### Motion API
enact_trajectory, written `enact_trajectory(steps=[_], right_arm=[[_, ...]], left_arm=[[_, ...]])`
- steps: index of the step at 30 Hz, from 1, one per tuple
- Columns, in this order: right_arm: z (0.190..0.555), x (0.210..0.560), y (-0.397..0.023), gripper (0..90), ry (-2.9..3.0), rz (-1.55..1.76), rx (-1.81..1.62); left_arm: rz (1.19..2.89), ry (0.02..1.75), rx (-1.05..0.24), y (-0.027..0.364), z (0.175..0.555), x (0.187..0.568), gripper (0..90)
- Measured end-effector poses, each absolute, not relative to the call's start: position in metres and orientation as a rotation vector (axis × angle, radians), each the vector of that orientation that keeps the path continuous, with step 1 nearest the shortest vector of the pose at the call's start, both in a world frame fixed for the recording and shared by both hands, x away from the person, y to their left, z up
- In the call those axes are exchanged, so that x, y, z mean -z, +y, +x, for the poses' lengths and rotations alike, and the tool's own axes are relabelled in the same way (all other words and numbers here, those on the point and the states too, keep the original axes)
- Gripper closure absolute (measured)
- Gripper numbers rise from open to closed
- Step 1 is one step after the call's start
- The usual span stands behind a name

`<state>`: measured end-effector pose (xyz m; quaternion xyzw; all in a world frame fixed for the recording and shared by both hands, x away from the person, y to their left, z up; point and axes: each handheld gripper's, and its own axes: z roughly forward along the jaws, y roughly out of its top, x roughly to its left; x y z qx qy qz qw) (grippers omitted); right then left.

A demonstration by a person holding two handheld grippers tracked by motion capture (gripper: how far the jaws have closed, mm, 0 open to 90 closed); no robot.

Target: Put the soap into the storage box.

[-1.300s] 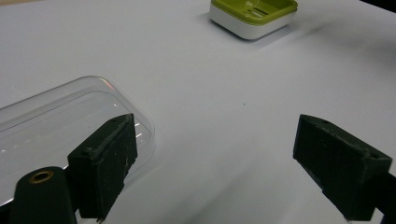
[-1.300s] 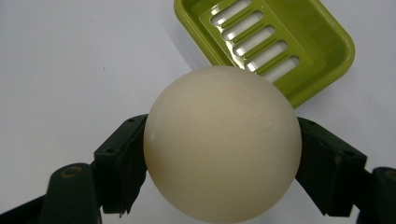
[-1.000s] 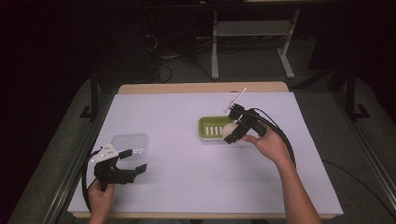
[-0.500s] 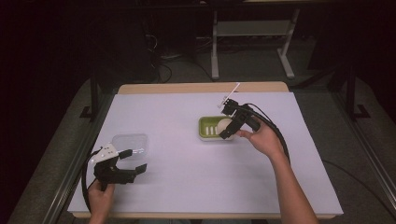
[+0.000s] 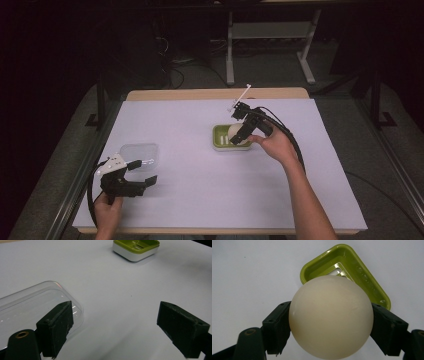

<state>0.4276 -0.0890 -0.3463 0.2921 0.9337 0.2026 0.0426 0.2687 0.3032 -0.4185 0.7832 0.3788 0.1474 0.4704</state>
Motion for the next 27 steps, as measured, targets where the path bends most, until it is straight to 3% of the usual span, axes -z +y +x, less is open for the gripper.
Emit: enact_trajectory(steps=[27], right_arm=[[0.445, 0.364, -0.074, 23.2, 2.836, 0.949, -0.622]], left_arm=[[1.918, 0.927, -0.355, 0.303, 0.269, 0.419, 12.9]])
